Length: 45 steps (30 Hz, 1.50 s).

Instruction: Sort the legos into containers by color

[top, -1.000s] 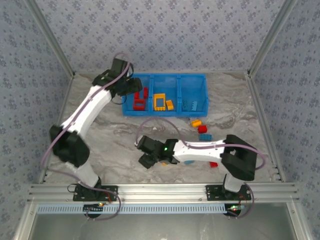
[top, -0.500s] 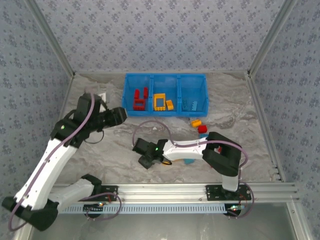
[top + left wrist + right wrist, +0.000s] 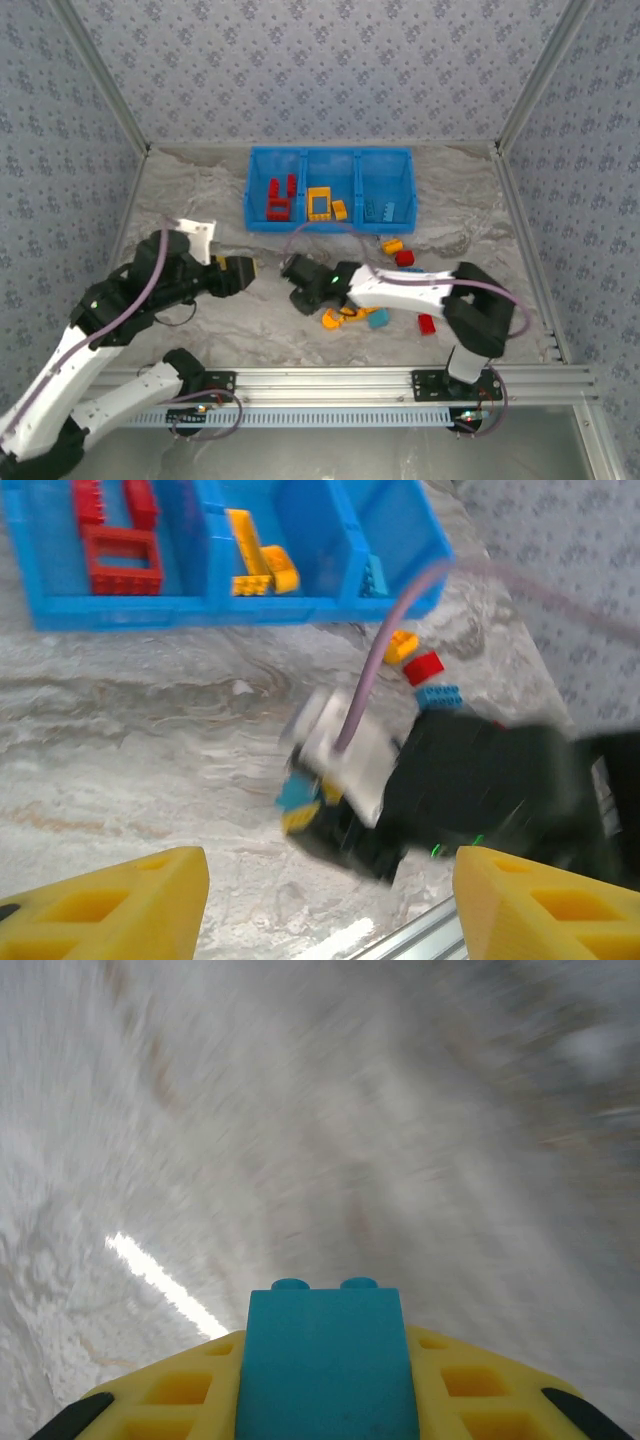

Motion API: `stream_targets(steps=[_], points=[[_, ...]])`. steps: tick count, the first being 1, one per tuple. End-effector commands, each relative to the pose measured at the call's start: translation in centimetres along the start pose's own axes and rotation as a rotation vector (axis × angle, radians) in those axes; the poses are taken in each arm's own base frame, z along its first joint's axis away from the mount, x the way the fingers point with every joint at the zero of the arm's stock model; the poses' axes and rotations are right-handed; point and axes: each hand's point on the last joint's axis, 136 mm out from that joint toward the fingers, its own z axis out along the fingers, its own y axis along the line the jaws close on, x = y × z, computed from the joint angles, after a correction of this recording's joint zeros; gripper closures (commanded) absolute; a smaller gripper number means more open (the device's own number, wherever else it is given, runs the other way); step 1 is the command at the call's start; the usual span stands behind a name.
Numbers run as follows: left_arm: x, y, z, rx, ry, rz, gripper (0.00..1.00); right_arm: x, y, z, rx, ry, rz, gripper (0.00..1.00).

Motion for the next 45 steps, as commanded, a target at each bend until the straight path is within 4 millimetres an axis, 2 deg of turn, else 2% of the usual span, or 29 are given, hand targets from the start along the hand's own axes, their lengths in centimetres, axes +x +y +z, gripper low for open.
stream_targets(steps=[1, 3, 7, 10, 14, 19, 22, 29, 32, 35, 37, 40, 42, 45], points=[[-2.5, -3.8, 2.7, -0.075, -0.094, 0.177, 0.34, -1.3, -7.0, -3.8, 0.099, -0.044, 0.172, 0.65], [-3.3, -6.9, 4.2, -0.124, -0.145, 0.285, 0.34, -1.7, -11.1, -4.9, 0.151, -0.059, 0.252, 0.65], [-4.6, -13.1, 7.4, -0.097, -0.241, 0.356, 0.35, -2.8, -19.6, -6.2, 0.252, -0.084, 0.438, 0.65], [-4.5, -16.2, 9.9, -0.087, -0.247, 0.378, 0.34, -4.7, -24.6, -6.2, 0.277, -0.101, 0.528, 0.65], [-3.8, -18.6, 12.2, -0.079, -0.234, 0.396, 0.34, -6.7, -28.5, -3.7, 0.296, -0.069, 0.554, 0.66], [-2.3, -19.8, 13.3, -0.112, -0.232, 0.450, 0.34, -6.8, -32.3, -0.5, 0.331, 0.000, 0.597, 0.66], [-1.5, -19.8, 13.8, -0.123, -0.226, 0.453, 0.33, -7.1, -33.9, 0.8, 0.336, 0.016, 0.621, 0.66], [-0.1, -20.1, 14.9, -0.124, -0.191, 0.462, 0.33, -7.1, -34.5, 4.1, 0.303, 0.072, 0.627, 0.64], [0.4, -19.7, 15.2, -0.141, -0.172, 0.470, 0.33, -6.7, -34.8, 5.1, 0.304, 0.098, 0.634, 0.59], [1.3, -19.0, 15.6, -0.164, -0.132, 0.460, 0.32, -6.6, -34.9, 5.3, 0.302, 0.101, 0.638, 0.53], [2.0, -18.4, 15.9, -0.172, -0.105, 0.443, 0.32, -6.8, -34.8, 4.9, 0.300, 0.093, 0.637, 0.48], [2.9, -17.5, 15.9, -0.176, -0.079, 0.410, 0.33, -7.9, -34.6, 3.3, 0.303, 0.050, 0.626, 0.44], [3.4, -16.9, 15.7, -0.179, -0.070, 0.395, 0.33, -9.1, -34.4, 1.3, 0.307, -0.001, 0.616, 0.44], [4.5, -15.4, 15.4, -0.190, -0.037, 0.388, 0.34, -11.4, -33.4, -2.9, 0.309, -0.100, 0.585, 0.48]])
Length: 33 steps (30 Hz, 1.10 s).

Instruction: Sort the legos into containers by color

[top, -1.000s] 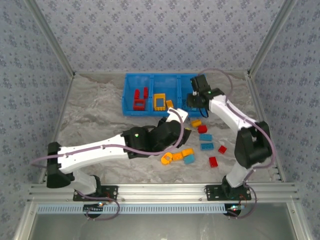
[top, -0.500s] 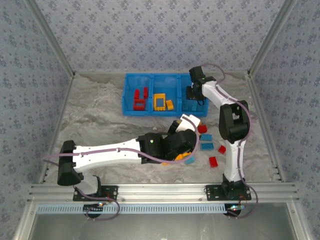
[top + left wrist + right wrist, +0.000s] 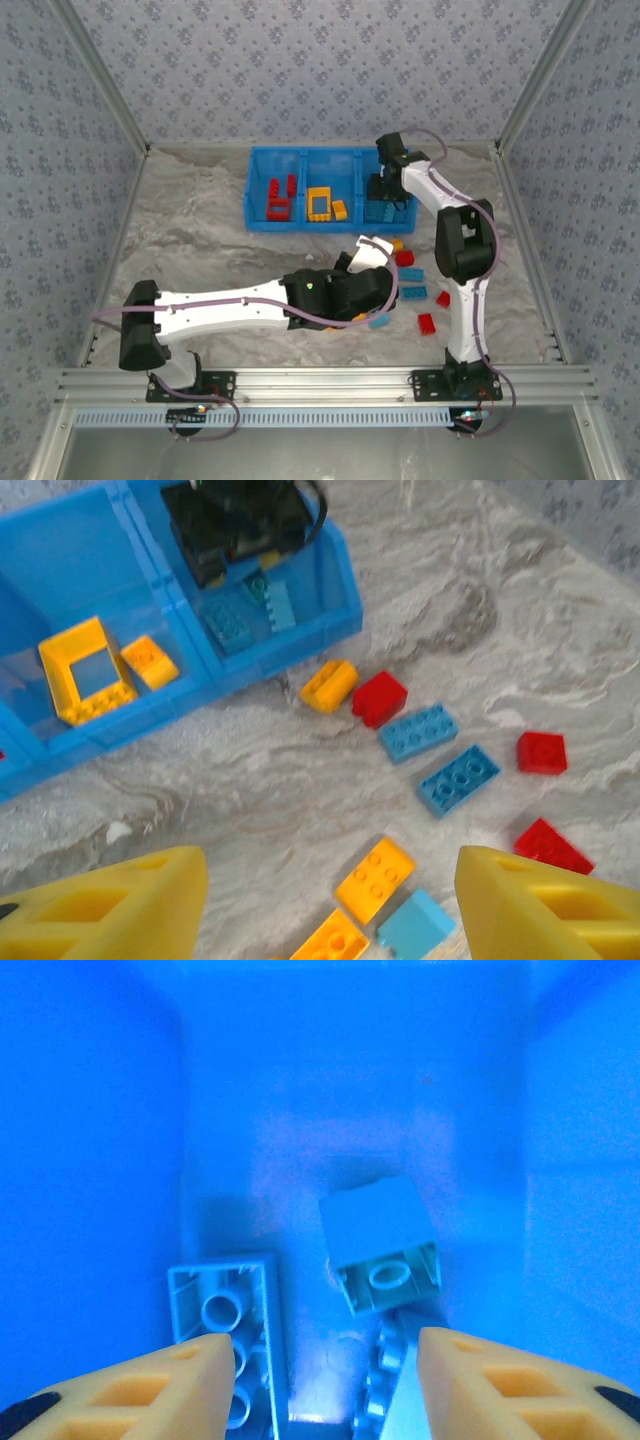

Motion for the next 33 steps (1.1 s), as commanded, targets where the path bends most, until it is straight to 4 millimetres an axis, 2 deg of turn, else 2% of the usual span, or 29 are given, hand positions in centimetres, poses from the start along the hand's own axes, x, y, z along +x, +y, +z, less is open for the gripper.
stream_targets(steps=[1, 3, 6, 9, 11, 14, 17, 19, 24, 30, 33], points=[[1.8, 1.5, -1.1, -0.001, 0.050, -0.033, 0.34, -3.1, 1.4, -8.7, -0.052, -0.177, -0.024, 0.49], [3.5, 2.1, -1.1, -0.001, 0.091, -0.038, 0.35, -2.7, 2.1, -12.3, -0.075, -0.239, -0.050, 0.50], [6.9, 2.7, -0.7, 0.026, 0.182, -0.050, 0.36, 0.5, 3.1, -17.8, -0.140, -0.312, -0.092, 0.51], [10.4, 3.1, 0.0, 0.089, 0.303, -0.045, 0.36, 6.2, 4.3, -22.3, -0.249, -0.336, -0.159, 0.51], [12.6, 3.5, 0.8, 0.150, 0.391, -0.056, 0.35, 10.9, 5.6, -25.6, -0.366, -0.352, -0.227, 0.51], [14.5, 4.4, 2.0, 0.194, 0.469, -0.076, 0.34, 18.2, 6.6, -27.8, -0.496, -0.309, -0.320, 0.50], [15.7, 4.9, 3.1, 0.239, 0.518, -0.082, 0.34, 23.7, 6.6, -29.7, -0.604, -0.257, -0.357, 0.51], [16.3, 4.8, 3.6, 0.257, 0.544, -0.057, 0.33, 26.1, 6.3, -30.6, -0.661, -0.237, -0.362, 0.51], [17.8, 4.0, 4.4, 0.268, 0.597, -0.013, 0.33, 29.5, 6.1, -32.7, -0.766, -0.196, -0.410, 0.50], [19.5, 5.5, 5.8, 0.157, 0.653, 0.049, 0.32, 30.1, 6.4, -34.9, -0.825, -0.194, -0.449, 0.47], [19.6, 4.6, 6.6, 0.191, 0.645, 0.059, 0.31, 30.2, 6.4, -34.7, -0.825, -0.191, -0.458, 0.47]])
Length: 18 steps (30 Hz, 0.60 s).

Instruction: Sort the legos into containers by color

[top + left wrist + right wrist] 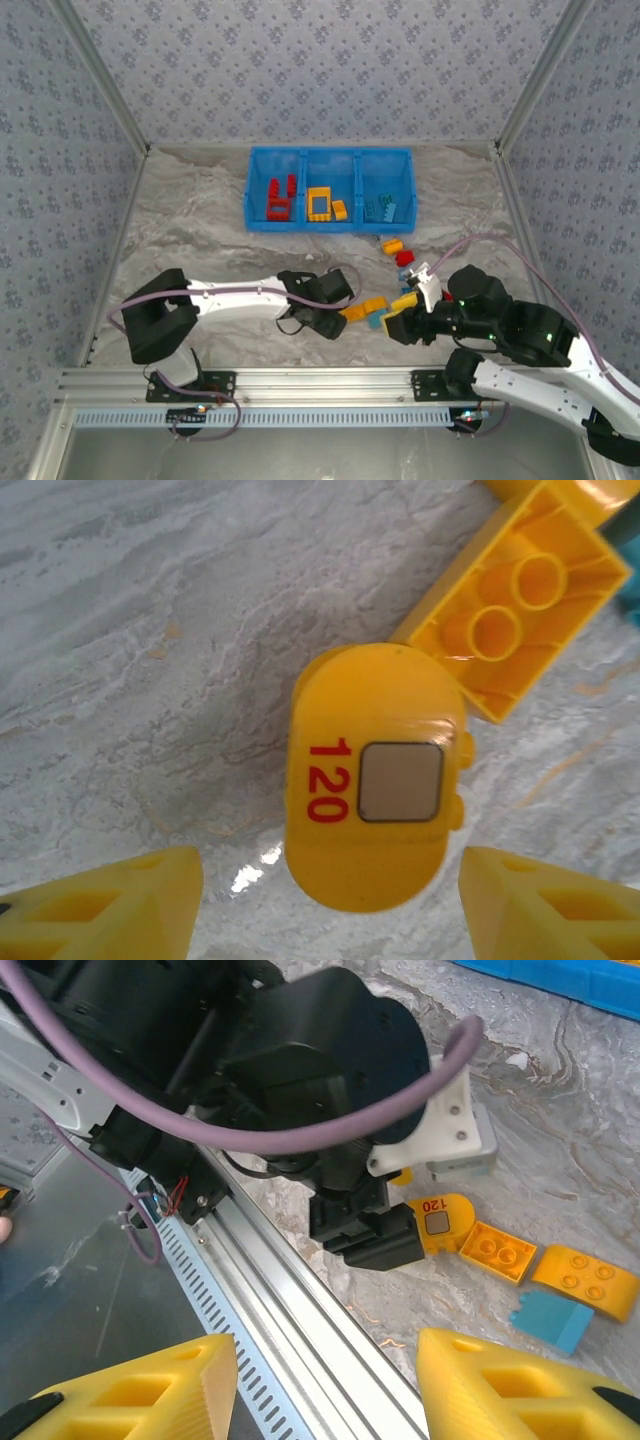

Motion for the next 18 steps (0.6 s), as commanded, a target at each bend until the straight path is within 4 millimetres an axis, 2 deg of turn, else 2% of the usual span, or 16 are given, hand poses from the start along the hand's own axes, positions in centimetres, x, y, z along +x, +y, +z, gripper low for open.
stream_targets(steps=[1, 4, 9, 14, 18], points=[[-1.5, -1.3, 0.0, 0.025, -0.029, 0.046, 0.31, 0.1, 0.6, -0.5, -0.026, 0.009, 0.006, 0.47], [-1.7, -1.9, 0.7, 0.033, -0.026, 0.060, 0.30, 0.1, 0.5, -0.1, -0.024, 0.007, 0.013, 0.47], [-1.6, -1.8, 1.9, 0.013, -0.009, 0.066, 0.33, 0.2, 0.1, 0.4, -0.012, 0.000, 0.019, 0.47], [-2.1, -1.2, 2.2, -0.017, -0.026, 0.050, 0.52, 0.5, -0.2, 0.8, 0.000, 0.016, 0.017, 0.47], [-2.8, -0.3, 0.8, -0.055, -0.071, 0.030, 0.68, 0.6, -0.3, 0.7, 0.006, 0.018, 0.014, 0.48]])
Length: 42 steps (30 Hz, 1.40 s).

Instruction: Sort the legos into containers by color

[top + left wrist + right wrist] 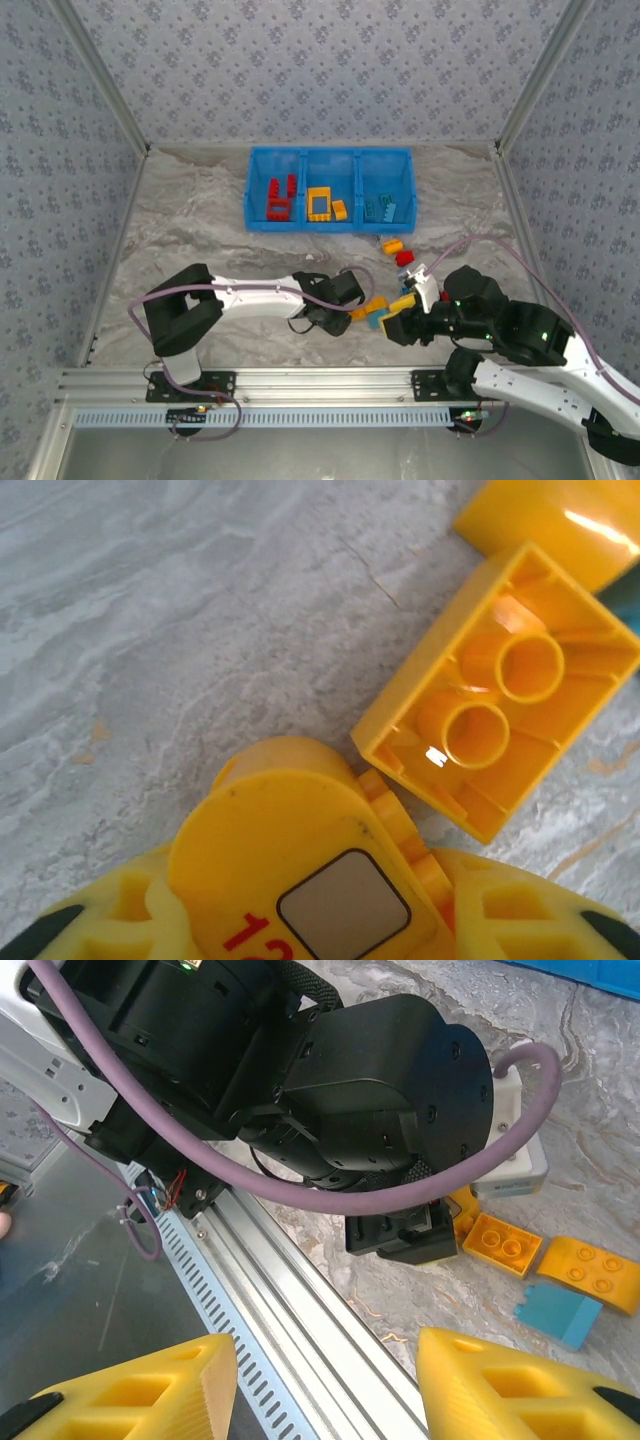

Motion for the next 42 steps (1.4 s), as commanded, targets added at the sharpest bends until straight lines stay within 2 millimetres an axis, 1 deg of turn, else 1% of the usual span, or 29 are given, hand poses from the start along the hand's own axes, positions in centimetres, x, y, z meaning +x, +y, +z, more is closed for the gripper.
stream_targets(steps=[1, 4, 7, 9, 10, 11, 13, 14, 16, 18, 20, 21, 22, 24, 27, 30, 35, 42], points=[[-1.5, 1.0, -2.1, -0.045, -0.070, -0.025, 0.68, 0.0, 0.0, 0.0, 0.004, -0.004, 0.002, 0.48], [-3.4, 2.4, -5.4, -0.047, -0.132, -0.077, 0.68, -0.5, 0.2, 0.1, -0.001, -0.009, -0.013, 0.48], [-6.6, 4.7, -8.9, -0.036, -0.195, -0.130, 0.68, -1.1, -0.2, 1.0, 0.026, -0.007, -0.031, 0.49], [-9.4, 6.2, -10.8, -0.011, -0.249, -0.164, 0.68, -2.1, -0.4, 1.8, 0.054, -0.022, -0.056, 0.51], [-10.5, 7.0, -11.2, -0.004, -0.264, -0.180, 0.68, -2.7, -0.6, 2.1, 0.072, -0.031, -0.065, 0.51], [-12.0, 7.8, -11.8, 0.003, -0.285, -0.197, 0.68, -3.6, -0.8, 2.4, 0.095, -0.048, -0.080, 0.51], [-14.8, 9.4, -12.3, 0.008, -0.313, -0.218, 0.67, -5.2, -1.1, 2.8, 0.138, -0.084, -0.108, 0.51], [-16.3, 10.1, -12.3, 0.007, -0.323, -0.229, 0.67, -6.0, -1.5, 3.1, 0.171, -0.096, -0.120, 0.50], [-18.9, 11.8, -12.0, -0.002, -0.338, -0.274, 0.67, -7.4, -1.9, 3.6, 0.220, -0.118, -0.136, 0.51], [-21.5, 14.2, -11.1, -0.018, -0.351, -0.352, 0.68, -8.6, -2.3, 4.0, 0.261, -0.143, -0.140, 0.51], [-23.8, 16.1, -10.3, -0.023, -0.365, -0.403, 0.68, -9.4, -2.7, 4.2, 0.292, -0.167, -0.139, 0.51], [-24.7, 17.0, -9.5, -0.030, -0.355, -0.420, 0.68, -9.8, -2.9, 4.2, 0.304, -0.183, -0.140, 0.50], [-25.7, 17.6, -9.2, -0.026, -0.356, -0.430, 0.68, -9.9, -3.1, 4.2, 0.321, -0.191, -0.140, 0.50], [-27.5, 18.4, -7.7, -0.008, -0.343, -0.451, 0.69, -10.5, -3.9, 4.0, 0.378, -0.220, -0.136, 0.49], [-29.4, 19.1, -5.9, 0.006, -0.337, -0.467, 0.69, -11.4, -4.8, 3.9, 0.437, -0.276, -0.141, 0.48], [-29.9, 19.9, -4.0, 0.003, -0.314, -0.493, 0.69, -11.9, -5.3, 4.2, 0.472, -0.296, -0.145, 0.47], [-30.0, 20.5, -1.2, 0.027, -0.298, -0.534, 0.68, -12.4, -5.2, 4.8, 0.475, -0.294, -0.146, 0.48], [-30.0, 20.4, 0.7, 0.061, -0.283, -0.564, 0.64, -11.8, -5.4, 5.3, 0.473, -0.273, -0.131, 0.47]])
